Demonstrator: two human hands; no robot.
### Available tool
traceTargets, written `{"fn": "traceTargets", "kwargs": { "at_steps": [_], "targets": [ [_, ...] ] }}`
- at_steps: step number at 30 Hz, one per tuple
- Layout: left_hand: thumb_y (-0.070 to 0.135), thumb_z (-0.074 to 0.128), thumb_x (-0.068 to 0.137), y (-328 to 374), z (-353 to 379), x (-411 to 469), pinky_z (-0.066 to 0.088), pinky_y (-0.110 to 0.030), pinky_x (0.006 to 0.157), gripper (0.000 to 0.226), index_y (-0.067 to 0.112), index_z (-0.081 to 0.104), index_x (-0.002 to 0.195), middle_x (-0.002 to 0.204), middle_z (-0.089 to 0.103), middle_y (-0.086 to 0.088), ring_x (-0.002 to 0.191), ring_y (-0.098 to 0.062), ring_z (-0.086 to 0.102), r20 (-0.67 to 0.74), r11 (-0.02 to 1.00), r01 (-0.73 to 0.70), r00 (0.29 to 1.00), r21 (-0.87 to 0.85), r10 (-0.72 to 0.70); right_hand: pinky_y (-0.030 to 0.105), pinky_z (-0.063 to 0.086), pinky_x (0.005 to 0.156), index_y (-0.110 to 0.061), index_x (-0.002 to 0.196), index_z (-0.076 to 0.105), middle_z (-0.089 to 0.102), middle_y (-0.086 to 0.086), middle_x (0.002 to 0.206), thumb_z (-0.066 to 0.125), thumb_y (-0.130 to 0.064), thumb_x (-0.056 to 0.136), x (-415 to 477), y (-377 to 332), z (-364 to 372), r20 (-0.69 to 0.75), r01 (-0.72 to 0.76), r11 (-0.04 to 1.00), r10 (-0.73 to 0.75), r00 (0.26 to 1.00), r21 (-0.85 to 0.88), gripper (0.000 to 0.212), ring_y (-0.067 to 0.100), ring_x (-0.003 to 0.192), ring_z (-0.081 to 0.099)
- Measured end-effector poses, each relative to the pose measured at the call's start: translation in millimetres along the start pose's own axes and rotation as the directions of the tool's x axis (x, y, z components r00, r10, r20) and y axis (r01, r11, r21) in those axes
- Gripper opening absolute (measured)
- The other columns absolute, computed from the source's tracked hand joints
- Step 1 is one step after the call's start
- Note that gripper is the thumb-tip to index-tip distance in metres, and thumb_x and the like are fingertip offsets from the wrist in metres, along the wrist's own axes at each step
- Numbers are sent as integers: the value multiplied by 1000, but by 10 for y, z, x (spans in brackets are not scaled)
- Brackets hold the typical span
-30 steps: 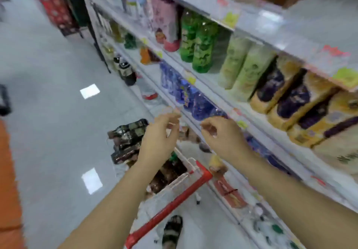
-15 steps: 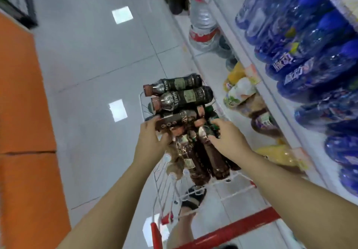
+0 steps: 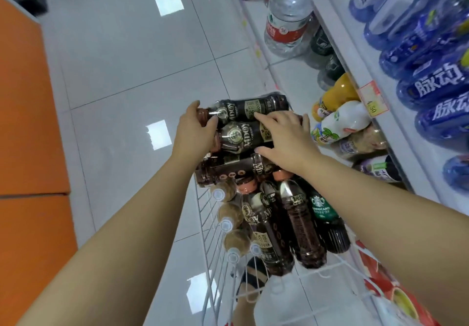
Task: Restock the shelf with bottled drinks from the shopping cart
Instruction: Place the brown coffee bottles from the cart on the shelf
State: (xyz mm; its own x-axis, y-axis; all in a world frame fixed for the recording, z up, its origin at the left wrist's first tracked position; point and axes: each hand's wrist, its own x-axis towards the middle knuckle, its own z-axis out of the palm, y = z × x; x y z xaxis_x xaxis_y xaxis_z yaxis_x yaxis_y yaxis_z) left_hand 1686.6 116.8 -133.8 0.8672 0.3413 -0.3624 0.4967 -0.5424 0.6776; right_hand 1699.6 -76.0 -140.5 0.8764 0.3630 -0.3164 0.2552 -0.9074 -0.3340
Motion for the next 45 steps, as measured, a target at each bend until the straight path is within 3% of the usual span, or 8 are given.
{"fn": "traceTargets", "kwargs": {
  "at_steps": [8,12,15,20,24,27,39,45],
  "targets": [
    [34,74,78,-11,-112,48,41,-10,60,47,22,54,119,105,57,5,86,-9,56,-1,983,0,1000,-184,0,57,8,112,-33,128,47,45,-1,121,74,-44,71,-41,51,-117,-73,38,996,-33,997,75,64,22,121,40],
    [36,75,75,295,-162,-267,42,-11,76,37,31,57,108,107,54,5,90,-5,53,-113,971,-217,972,-104,205,51,27,107,-30,121,53,45,-4,110,79,-39,66,-493,140,-249,-196,1,972,46,980,233,62,23,112,44],
    [33,75,76,567,-231,-559,36,0,74,39,34,58,111,105,47,13,86,8,47,-161,926,-378,913,3,374,32,36,98,-32,113,54,42,-10,106,83,-30,63,-843,221,-400,-204,-45,877,160,966,478,58,17,109,46],
    [23,75,77,1266,-436,-1232,42,-10,88,48,32,56,121,111,52,10,100,11,47,-162,794,-594,802,-127,575,1,36,75,-34,100,48,48,-4,101,85,-20,62,-1565,303,-1041,-343,-48,715,392,854,697,55,7,92,52],
    [26,71,78,1905,-500,-1948,48,-31,95,47,44,52,116,111,57,20,108,-4,55,-222,665,-676,735,-317,641,15,43,77,-29,101,50,55,5,108,84,-27,62,-2196,314,-1640,-420,-19,680,475,773,733,51,15,93,56],
    [38,68,76,2366,-548,-2570,46,-20,93,48,59,47,114,115,56,28,110,-3,57,-249,550,-687,704,-476,665,9,42,66,-34,93,51,62,-7,94,84,-25,62,-2771,273,-2098,-504,70,659,497,706,749,46,-7,79,57],
    [20,57,91,3832,-748,-5398,46,-31,94,41,39,43,124,122,51,12,114,-15,54,-526,-161,-821,187,-547,830,11,48,62,-30,92,51,68,-10,87,81,-29,56,-5665,-34,-3429,-823,426,704,480,304,568,47,-1,76,64],
    [26,54,93,4214,-534,-6463,43,-45,97,34,28,44,125,124,46,6,115,-28,51,-629,-439,-737,-25,-513,777,12,50,70,-42,98,49,65,-17,98,83,-30,58,-6910,20,-3600,-915,369,844,401,48,390,54,2,92,65]
  ]
}}
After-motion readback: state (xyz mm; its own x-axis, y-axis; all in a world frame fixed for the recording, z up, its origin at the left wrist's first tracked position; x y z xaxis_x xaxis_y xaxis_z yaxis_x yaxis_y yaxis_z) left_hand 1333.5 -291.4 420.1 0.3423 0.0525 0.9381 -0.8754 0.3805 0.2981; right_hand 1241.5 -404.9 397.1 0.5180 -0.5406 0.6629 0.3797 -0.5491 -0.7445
